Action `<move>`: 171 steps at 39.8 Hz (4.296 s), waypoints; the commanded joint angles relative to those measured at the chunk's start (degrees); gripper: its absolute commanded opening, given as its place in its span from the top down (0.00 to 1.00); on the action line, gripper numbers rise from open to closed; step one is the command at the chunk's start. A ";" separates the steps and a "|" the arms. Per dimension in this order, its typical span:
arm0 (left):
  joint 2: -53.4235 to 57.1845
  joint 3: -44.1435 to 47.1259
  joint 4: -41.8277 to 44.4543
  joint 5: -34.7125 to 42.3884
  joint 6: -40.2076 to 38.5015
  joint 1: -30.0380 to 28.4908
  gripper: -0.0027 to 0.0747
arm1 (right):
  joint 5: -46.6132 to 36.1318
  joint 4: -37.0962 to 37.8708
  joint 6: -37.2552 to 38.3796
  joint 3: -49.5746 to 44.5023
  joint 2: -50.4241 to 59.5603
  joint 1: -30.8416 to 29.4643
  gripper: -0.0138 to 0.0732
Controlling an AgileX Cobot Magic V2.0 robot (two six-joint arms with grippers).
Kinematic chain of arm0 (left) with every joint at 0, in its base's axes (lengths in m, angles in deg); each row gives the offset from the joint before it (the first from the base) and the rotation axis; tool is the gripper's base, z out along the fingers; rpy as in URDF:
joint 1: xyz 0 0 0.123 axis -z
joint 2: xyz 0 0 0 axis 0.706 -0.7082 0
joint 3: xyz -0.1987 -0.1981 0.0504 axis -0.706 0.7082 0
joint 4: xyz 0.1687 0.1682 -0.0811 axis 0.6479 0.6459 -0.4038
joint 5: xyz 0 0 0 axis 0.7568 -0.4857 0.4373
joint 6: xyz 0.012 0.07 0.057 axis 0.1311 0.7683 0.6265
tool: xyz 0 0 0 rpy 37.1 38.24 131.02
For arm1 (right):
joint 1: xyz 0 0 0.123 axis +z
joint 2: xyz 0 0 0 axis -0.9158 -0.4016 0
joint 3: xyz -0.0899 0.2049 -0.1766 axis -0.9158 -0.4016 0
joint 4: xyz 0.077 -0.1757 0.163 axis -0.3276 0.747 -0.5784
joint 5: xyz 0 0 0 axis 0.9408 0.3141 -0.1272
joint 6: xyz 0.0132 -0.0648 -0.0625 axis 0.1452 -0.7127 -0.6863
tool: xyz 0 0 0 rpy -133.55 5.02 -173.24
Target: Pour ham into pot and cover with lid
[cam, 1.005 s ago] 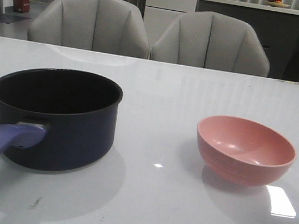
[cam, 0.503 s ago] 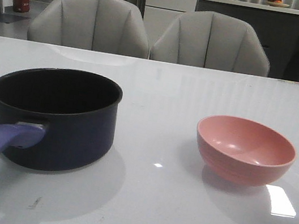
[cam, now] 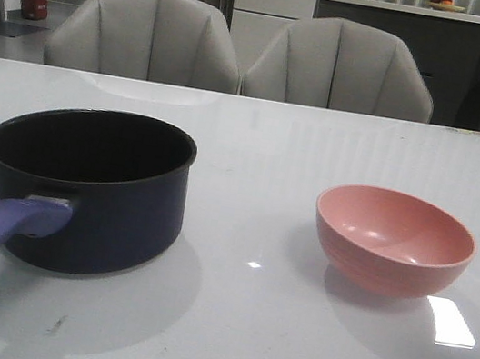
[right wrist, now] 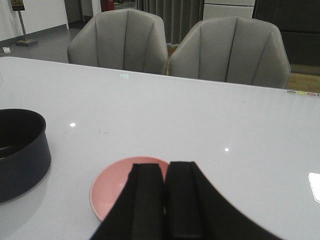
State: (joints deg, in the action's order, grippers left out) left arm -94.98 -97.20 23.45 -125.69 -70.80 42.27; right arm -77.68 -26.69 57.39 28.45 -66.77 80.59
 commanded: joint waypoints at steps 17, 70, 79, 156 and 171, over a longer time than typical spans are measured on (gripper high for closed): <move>-6.53 -2.05 2.81 -2.48 -5.32 -0.35 0.18 | -3.89 -0.11 -0.44 1.46 -0.26 0.13 0.68; -2.78 -6.51 2.40 -4.26 -4.52 -0.23 0.82 | -3.89 -0.11 -0.44 1.46 -0.26 0.13 0.68; -0.52 -12.12 2.29 -10.04 -2.67 2.56 0.82 | -3.89 -0.11 -0.44 1.46 -0.26 0.13 0.68; -6.49 -24.37 -0.07 -18.97 -1.48 26.94 0.82 | -3.89 -0.11 -0.44 1.46 -0.26 0.13 0.68; -8.22 -24.37 -1.52 -18.97 -1.48 26.94 0.75 | -3.89 -0.11 -0.44 1.46 -0.26 0.13 0.68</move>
State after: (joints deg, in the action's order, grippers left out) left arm -105.45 -119.90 23.06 -141.33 -72.14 68.79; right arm -77.68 -26.69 57.39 28.36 -66.77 80.59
